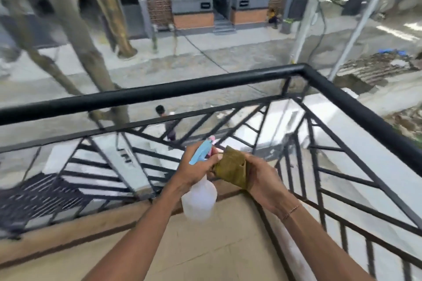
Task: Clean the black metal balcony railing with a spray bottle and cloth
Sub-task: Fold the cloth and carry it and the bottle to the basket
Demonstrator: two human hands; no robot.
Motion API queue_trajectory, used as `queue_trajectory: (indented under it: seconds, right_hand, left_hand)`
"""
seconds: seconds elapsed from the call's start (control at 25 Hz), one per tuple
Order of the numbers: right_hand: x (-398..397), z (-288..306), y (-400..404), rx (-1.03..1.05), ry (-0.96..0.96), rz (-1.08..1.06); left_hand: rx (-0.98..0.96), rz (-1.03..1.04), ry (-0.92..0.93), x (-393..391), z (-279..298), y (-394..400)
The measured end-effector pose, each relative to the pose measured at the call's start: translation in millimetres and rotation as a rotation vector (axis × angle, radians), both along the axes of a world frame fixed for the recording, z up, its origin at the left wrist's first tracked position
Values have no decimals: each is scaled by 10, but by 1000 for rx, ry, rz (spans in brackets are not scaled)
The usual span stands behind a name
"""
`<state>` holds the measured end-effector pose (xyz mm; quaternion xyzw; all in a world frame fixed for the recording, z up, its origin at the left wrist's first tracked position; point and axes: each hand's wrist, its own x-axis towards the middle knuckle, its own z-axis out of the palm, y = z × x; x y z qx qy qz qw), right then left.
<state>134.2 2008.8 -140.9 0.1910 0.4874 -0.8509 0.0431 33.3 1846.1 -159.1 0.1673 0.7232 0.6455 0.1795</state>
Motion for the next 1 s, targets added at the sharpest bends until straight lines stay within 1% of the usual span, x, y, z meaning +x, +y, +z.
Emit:
queue_trajectory:
  seconds: [0.08,0.16,0.24,0.32,0.4,0.48,0.56,0.68,0.84,0.92,1.0]
  right_hand:
    - [-362,11,-364,124,23,153]
    - [-599,37,-595,259,70,272]
    - [-888,44,-934,340,119,426]
    - [-1131,110,-1235,497,188,526]
    - [-1402,237,-1646,602,275,633]
    - [-1664,348,-2080,629,348,715]
    - [-1871,402,-2455,671,426,762]
    - [-2149,390,-3119,580,516,869]
    - [-2424,433,-3995,487,544,1016]
    - [-2523,427,-4387,481,513,1049]
    - [-2627,438,-4855,470,443,1094]
  left_hand:
    - [23,124,12,-155,64,-525]
    - [41,187,15,-245,95,-923]
    - [39,297,18,-334,105,-1414]
    - [37,404,26,-386,145,-1817]
    - [48,540,31,-407,178,-2266]
    - [50,671,30,-387,215,-2670]
    - [37,755,21,-364,229,-2994]
    - [39,877,-1,-331,242,-3494]
    - [40,1069,42,-258,310,-4096]
    - [33,1143,63,-220,356,-4352]
    - [4,1215,86,-193,423,-4646]
